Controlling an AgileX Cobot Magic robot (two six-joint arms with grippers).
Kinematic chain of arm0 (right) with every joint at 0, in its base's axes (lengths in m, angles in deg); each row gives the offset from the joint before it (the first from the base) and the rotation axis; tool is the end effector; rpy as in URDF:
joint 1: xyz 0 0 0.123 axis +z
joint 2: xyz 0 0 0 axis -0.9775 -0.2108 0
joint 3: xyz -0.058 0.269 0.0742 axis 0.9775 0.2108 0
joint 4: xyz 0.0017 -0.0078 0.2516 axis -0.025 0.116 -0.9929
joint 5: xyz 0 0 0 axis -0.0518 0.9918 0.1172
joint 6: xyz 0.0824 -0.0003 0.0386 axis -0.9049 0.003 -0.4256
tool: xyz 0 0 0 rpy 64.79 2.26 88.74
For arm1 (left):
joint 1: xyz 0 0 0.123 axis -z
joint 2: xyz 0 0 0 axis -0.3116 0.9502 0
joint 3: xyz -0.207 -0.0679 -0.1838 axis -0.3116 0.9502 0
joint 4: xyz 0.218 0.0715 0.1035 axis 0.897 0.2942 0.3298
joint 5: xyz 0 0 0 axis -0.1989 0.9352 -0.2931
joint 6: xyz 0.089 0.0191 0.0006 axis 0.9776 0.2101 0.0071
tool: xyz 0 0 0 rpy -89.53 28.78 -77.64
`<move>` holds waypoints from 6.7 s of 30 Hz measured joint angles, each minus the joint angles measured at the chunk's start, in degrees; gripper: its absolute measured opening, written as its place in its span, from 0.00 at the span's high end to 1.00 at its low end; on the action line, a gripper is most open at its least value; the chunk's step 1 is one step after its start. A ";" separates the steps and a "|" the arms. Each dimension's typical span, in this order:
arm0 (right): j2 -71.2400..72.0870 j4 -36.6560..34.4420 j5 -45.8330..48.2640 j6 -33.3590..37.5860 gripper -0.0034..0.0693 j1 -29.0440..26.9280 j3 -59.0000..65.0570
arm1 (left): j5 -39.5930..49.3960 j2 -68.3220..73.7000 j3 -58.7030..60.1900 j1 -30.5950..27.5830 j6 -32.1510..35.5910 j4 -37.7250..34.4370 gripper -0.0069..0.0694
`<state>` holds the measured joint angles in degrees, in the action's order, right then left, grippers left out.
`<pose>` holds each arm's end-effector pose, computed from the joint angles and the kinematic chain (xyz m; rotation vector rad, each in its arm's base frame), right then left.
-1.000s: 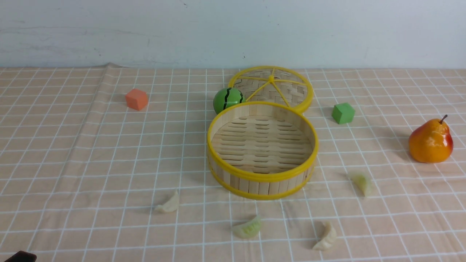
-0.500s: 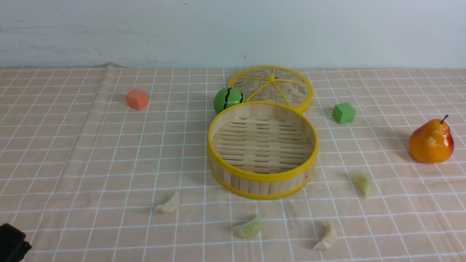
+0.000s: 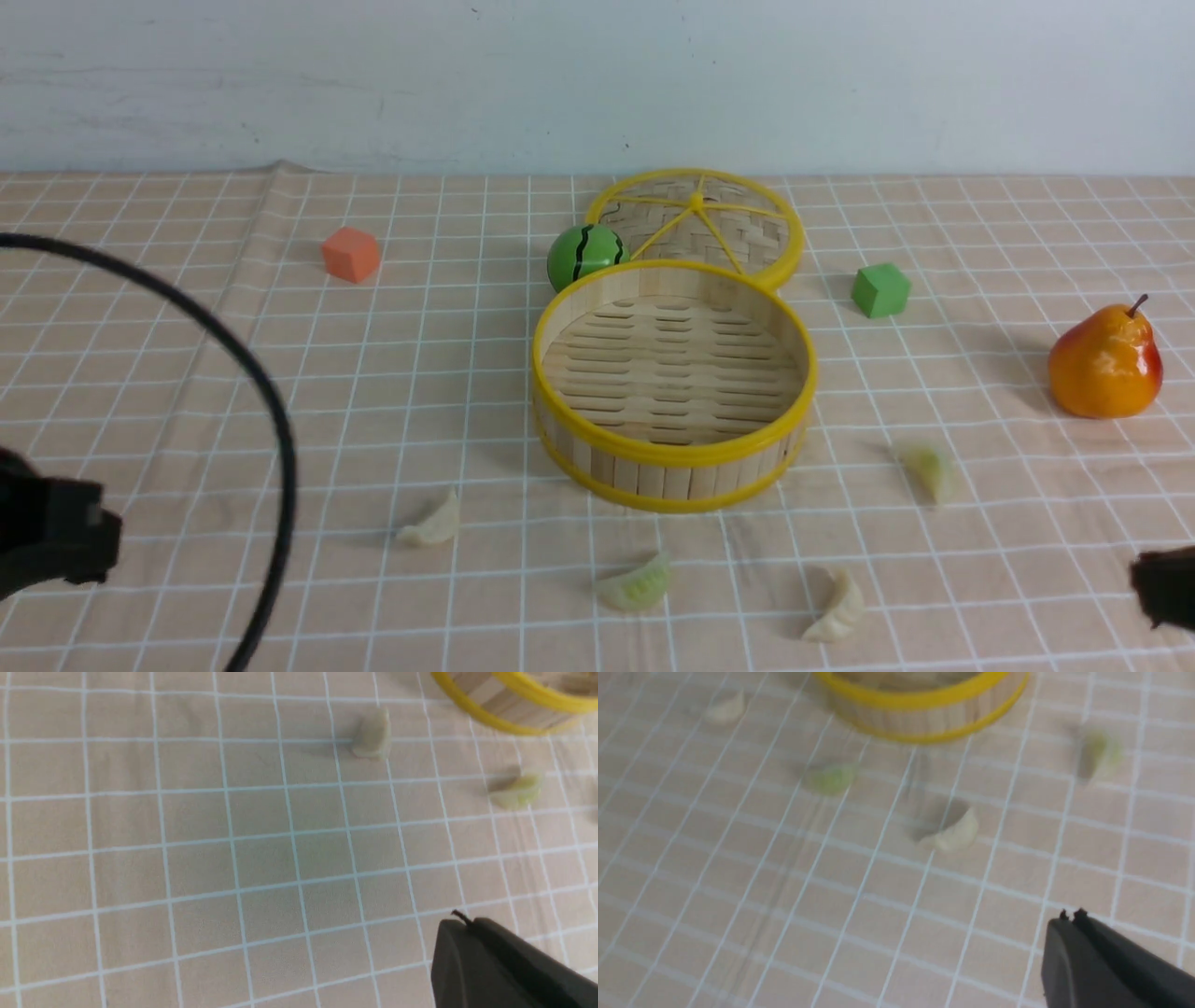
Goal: Put the dumplings into the steamer on the table with the brown tablecloth.
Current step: 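Reach for and grasp a dumpling on the table with the left gripper, then place the dumpling into the bamboo steamer basket with the left gripper, then reach for and grasp a dumpling on the table with the left gripper, then place the dumpling into the bamboo steamer basket with the left gripper, then reach for and grasp a dumpling lying on the table beside the steamer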
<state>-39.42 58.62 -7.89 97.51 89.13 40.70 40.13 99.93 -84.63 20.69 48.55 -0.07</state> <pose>0.1304 0.0551 0.3236 -0.4728 2.3951 0.4427 0.1546 -0.0314 0.3371 0.0567 2.5176 -0.3973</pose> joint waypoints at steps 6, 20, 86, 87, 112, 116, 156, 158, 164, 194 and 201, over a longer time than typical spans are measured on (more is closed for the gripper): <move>-10.21 6.46 6.89 0.10 0.98 13.52 -3.20 | 5.42 21.35 -11.91 14.68 -2.45 9.73 0.91; -10.98 9.00 6.88 0.10 0.97 15.20 -3.49 | 5.70 56.53 -33.19 23.92 -9.75 20.78 0.21; -7.76 10.65 3.80 -2.77 0.91 15.20 -3.49 | 6.48 77.14 -87.36 29.32 -25.41 17.57 0.13; -6.96 11.36 3.80 -3.55 0.91 15.20 -3.49 | 6.94 75.18 -86.96 29.20 -24.77 17.15 0.15; 4.85 22.58 3.68 -14.07 0.91 15.20 -3.49 | 2.70 62.18 -43.04 42.87 1.55 16.51 0.25; 4.85 22.58 3.84 -14.07 0.90 15.20 -3.49 | 1.70 66.06 -43.04 42.87 1.61 19.55 0.25; -6.07 18.55 3.59 -14.07 0.88 15.20 -3.49 | 1.46 82.10 -76.56 28.34 -24.33 22.62 0.63; -7.65 18.55 3.32 -14.07 0.88 15.20 -3.49 | 0.40 83.09 -76.56 27.50 -24.69 22.57 0.63; -13.39 18.55 1.02 -16.56 0.87 15.20 -3.49 | -2.14 84.22 -76.56 26.32 -25.07 21.57 0.48; -54.37 14.78 -15.77 -34.74 0.19 15.22 -15.42 | 11.54 46.29 -77.86 26.25 -16.23 20.37 0.93; -57.29 16.23 -15.36 -37.93 0.36 15.22 -16.01 | 11.54 34.78 -71.28 26.25 -16.23 20.67 0.93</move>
<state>-96.71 74.85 -23.25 59.59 104.35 24.69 51.67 134.71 -155.90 46.94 32.32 20.60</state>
